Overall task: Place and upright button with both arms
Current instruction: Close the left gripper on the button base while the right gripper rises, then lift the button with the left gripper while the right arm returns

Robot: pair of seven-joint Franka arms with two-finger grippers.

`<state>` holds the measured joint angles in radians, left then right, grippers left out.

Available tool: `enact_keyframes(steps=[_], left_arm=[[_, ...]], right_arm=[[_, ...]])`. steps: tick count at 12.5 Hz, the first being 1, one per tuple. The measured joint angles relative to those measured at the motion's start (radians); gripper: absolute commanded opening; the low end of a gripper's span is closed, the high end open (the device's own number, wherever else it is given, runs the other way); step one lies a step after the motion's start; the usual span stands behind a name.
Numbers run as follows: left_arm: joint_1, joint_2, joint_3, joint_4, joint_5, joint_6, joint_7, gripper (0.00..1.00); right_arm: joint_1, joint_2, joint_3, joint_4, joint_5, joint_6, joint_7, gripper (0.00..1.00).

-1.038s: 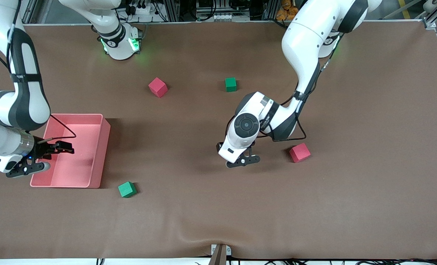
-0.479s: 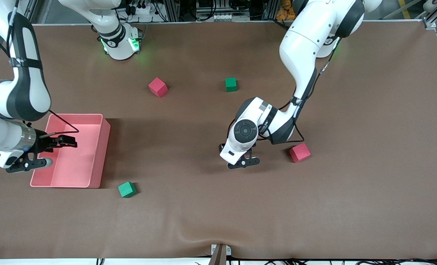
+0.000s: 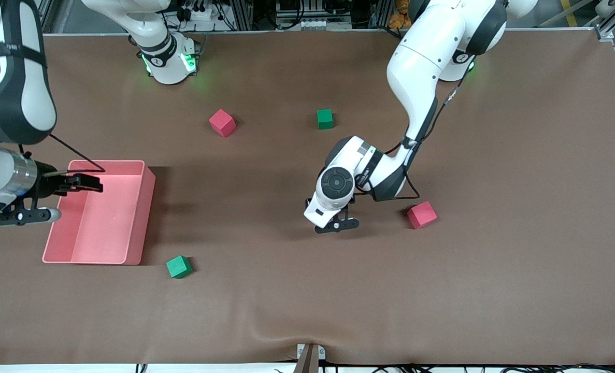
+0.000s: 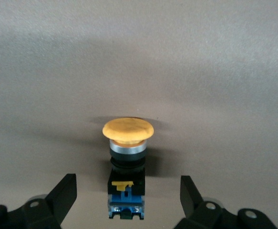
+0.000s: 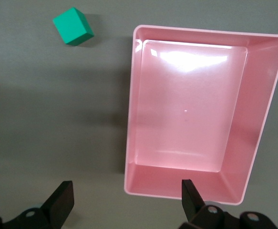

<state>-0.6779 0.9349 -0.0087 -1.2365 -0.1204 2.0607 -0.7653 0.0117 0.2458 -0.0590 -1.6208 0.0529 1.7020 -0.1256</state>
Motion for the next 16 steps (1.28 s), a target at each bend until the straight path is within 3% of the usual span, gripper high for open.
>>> enact_keyframes(steps=[3,5,10,12,16], left_arm=[[0.002,0.004,0.002,0.000,0.000,0.004,0.002,0.74],[0.004,0.004,0.003,0.000,0.000,0.004,0.012,0.63],[0.005,0.007,0.005,0.000,0.000,0.004,0.018,0.24],[0.005,0.007,0.005,0.001,0.000,0.004,0.018,0.00],[0.002,0.006,0.006,0.013,0.002,0.010,0.015,0.00]], right_arm=[[0.008,-0.006,-0.001,0.077,-0.017,-0.103,0.016,1.00],[0.008,-0.008,-0.005,0.125,-0.018,-0.159,0.024,1.00],[0.021,-0.094,0.002,0.162,-0.018,-0.254,0.184,1.00],[0.025,-0.125,0.001,0.160,-0.018,-0.259,0.199,1.00],[0.020,-0.154,-0.008,0.160,-0.018,-0.260,0.199,1.00]])
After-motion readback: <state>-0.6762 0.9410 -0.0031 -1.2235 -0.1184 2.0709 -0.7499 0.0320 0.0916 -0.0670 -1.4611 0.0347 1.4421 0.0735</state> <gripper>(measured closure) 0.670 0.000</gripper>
